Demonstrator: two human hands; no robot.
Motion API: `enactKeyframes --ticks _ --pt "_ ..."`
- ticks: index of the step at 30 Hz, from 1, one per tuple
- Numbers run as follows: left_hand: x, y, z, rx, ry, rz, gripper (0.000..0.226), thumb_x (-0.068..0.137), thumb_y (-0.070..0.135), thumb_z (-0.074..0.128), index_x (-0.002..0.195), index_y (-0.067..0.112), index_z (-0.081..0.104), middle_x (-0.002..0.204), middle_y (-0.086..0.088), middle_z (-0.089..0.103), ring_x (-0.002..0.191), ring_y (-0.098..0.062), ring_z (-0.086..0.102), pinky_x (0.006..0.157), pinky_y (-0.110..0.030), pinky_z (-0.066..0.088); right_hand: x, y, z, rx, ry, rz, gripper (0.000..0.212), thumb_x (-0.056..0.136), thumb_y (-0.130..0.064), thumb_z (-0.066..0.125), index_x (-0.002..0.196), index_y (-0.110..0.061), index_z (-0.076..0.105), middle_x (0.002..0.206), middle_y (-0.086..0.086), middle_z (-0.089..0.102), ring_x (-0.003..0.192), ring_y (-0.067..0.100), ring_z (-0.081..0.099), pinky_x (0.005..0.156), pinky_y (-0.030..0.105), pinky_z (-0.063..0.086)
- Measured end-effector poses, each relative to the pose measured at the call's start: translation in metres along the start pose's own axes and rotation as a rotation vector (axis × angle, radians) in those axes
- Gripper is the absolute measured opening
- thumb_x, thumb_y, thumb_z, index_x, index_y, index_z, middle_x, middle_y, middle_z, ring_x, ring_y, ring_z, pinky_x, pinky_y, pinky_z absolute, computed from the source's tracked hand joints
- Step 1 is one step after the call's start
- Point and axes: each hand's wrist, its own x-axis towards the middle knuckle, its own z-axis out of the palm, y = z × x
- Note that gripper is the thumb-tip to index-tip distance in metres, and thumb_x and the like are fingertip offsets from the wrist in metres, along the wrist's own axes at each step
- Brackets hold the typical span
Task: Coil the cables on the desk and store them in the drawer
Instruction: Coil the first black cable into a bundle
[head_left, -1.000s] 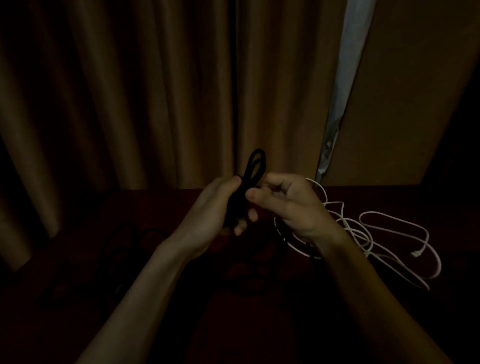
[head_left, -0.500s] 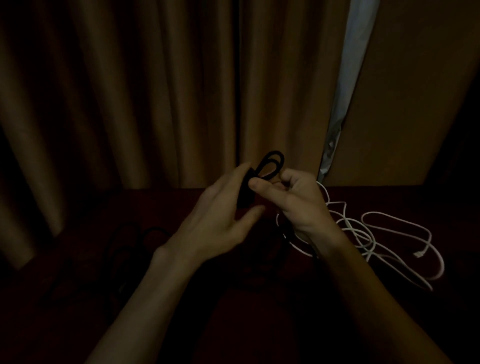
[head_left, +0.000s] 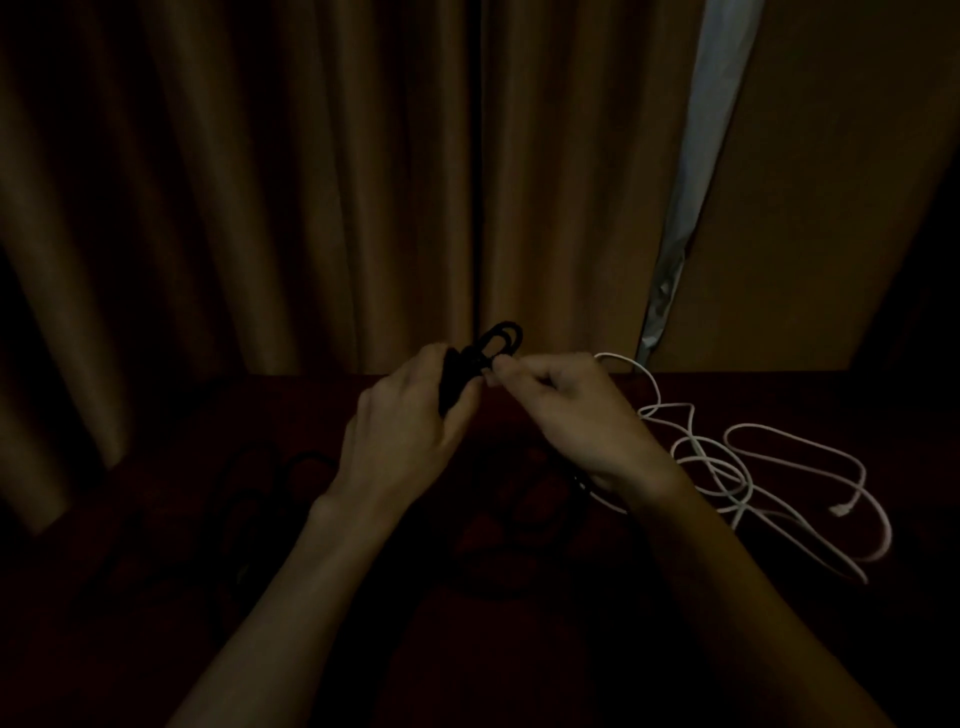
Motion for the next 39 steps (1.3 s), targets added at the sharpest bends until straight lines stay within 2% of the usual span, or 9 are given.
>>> enactKeyframes --ticks 7,13,16,20,23,29,33,36,39 --pt "0.003 0.0 -0.008 -0.075 0.019 -0.105 0.036 0.095 0.052 0.054 0.094 0.018 0.062 0.061 0.014 0.054 0.047 -0.003 0.051 0.039 -0.023 0.036 -0.001 -0.004 -0.005 -0.007 -0.026 -0.063 0.034 0.103 -0.037 0.058 0.091 -0.014 0.08 0.085 0.016 0.076 0.081 0.034 0.073 0.073 0.051 0.054" --pt "0.012 0.027 -0.019 -0.761 -0.047 -0.407 0.031 0.1 0.034 0.057 0.078 0.017 0.07 0.062 -0.002 0.063 0.053 -0.011 0.056 0.047 -0.021 0.04 -0.001 -0.007 -0.005 0.35 -0.023 -0.056 0.026 0.098 -0.023 0.065 0.086 -0.001 0.072 0.086 0.019 0.073 0.075 0.026 0.071 0.071 0.027 0.054" --pt "0.015 0.035 -0.024 -1.159 -0.181 -0.599 0.031 0.1 0.035 0.054 0.091 0.01 0.071 0.061 -0.006 0.055 0.045 -0.012 0.043 0.043 -0.022 0.027 0.0 -0.007 -0.003 0.47 -0.072 -0.014 0.023 0.092 -0.03 0.073 0.092 -0.009 0.062 0.086 0.021 0.057 0.058 0.012 0.054 0.05 0.018 0.04" --pt "0.013 0.038 -0.025 -1.538 -0.469 -0.612 0.035 0.089 0.043 0.049 0.099 0.012 0.061 0.054 -0.005 0.046 0.033 -0.008 0.03 0.034 -0.02 0.012 -0.007 -0.011 -0.005 0.509 -0.228 -0.084 0.018 0.093 -0.025 0.065 0.105 -0.012 0.071 0.09 0.005 0.07 0.078 0.01 0.066 0.068 0.025 0.049" --pt "0.011 0.037 -0.027 -1.449 -0.564 -0.581 0.047 0.09 0.049 0.044 0.098 0.008 0.067 0.053 -0.01 0.05 0.032 -0.01 0.036 0.031 -0.017 0.019 -0.009 -0.009 -0.007 0.373 -0.211 -0.218 0.02 0.098 -0.013 0.061 0.1 0.004 0.07 0.087 0.011 0.072 0.085 0.025 0.069 0.079 0.033 0.057" --pt "0.013 0.029 -0.022 -1.103 -0.434 -0.524 0.043 0.107 0.039 0.037 0.116 0.009 0.067 0.091 -0.007 0.075 0.065 -0.017 0.06 0.053 -0.027 0.042 -0.005 -0.005 0.001 0.314 -0.088 -0.167 0.019 0.099 -0.01 0.062 0.095 0.007 0.068 0.078 0.015 0.073 0.063 0.03 0.07 0.061 0.038 0.058" --pt "0.012 0.02 -0.018 -0.797 -0.246 -0.349 0.024 0.1 0.026 0.056 0.124 0.025 0.055 0.12 0.005 0.067 0.107 -0.005 0.065 0.082 -0.022 0.052 0.003 0.008 -0.002 0.148 0.055 -0.191 0.058 0.09 -0.046 0.069 0.094 0.011 0.069 0.093 0.033 0.068 0.083 0.044 0.067 0.071 0.051 0.054" --pt "0.007 0.019 -0.013 -0.429 -0.312 -0.012 0.047 0.088 0.03 0.065 0.131 0.036 0.047 0.126 0.014 0.053 0.117 0.008 0.052 0.096 -0.006 0.04 0.003 0.011 0.001 0.095 0.11 -0.155 0.065 0.081 -0.059 0.068 0.082 0.007 0.067 0.078 0.03 0.062 0.066 0.027 0.058 0.061 0.046 0.045" --pt "-0.001 0.026 0.0 -0.249 -0.314 0.047 0.051 0.092 0.044 0.056 0.139 0.03 0.042 0.13 0.007 0.047 0.117 0.0 0.048 0.101 -0.02 0.043 0.0 0.014 0.006 0.108 0.179 -0.12 0.06 0.082 -0.054 0.073 0.069 0.004 0.064 0.062 0.017 0.061 0.058 0.017 0.055 0.055 0.04 0.041"
